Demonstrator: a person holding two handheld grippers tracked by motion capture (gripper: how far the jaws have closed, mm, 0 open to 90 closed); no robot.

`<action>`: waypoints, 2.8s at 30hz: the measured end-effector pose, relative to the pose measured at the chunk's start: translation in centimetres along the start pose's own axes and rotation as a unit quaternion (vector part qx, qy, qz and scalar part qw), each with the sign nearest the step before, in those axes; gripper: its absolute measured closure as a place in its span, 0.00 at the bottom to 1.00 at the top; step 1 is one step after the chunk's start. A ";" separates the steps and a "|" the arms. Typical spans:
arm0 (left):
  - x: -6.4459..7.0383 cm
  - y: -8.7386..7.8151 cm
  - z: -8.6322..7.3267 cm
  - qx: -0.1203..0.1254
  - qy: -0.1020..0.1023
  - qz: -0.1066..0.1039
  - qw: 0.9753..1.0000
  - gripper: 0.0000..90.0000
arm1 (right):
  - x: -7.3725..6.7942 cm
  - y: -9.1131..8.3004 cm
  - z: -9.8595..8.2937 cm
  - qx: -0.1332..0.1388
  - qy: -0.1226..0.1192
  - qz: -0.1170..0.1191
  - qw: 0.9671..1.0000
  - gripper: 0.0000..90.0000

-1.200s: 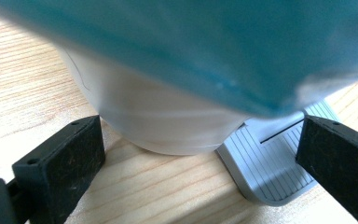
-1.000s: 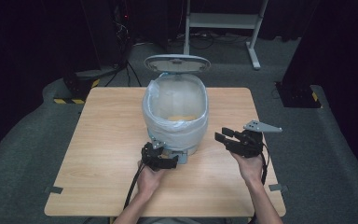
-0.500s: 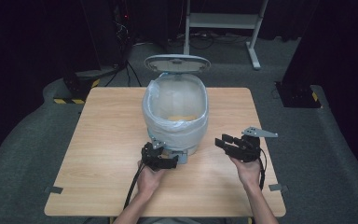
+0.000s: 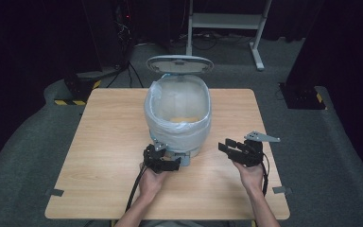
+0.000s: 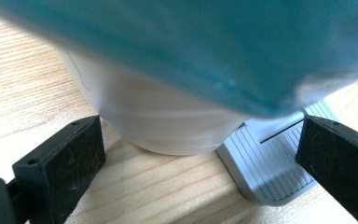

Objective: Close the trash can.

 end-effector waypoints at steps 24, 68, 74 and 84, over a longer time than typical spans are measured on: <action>0.0 0.0 0.0 0.000 0.000 0.000 1.000 0.01 | 1.3 1.8 -2.4 -0.030 0.015 -0.031 0.999 0.61; -0.1 0.0 0.0 0.000 0.001 0.002 1.000 0.02 | 3.5 4.4 -5.8 -0.091 -0.022 -0.159 0.983 0.56; 0.0 0.0 0.0 0.000 0.001 0.002 1.000 0.02 | 3.4 4.7 -6.0 -0.097 -0.021 -0.161 0.982 0.56; 0.0 -0.1 0.0 0.000 0.001 0.001 1.000 0.02 | 3.7 5.1 -7.2 -0.107 -0.021 -0.174 0.979 0.56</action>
Point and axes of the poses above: each handheld gripper's, and its own axes: y roughly forward along the jaws, z roughly out of its top, x roughly to its right, the point moved 7 cm from there along y, roughly forward along the jaws, and after that the axes turned 13 degrees about -x, right-handed, at the moved point
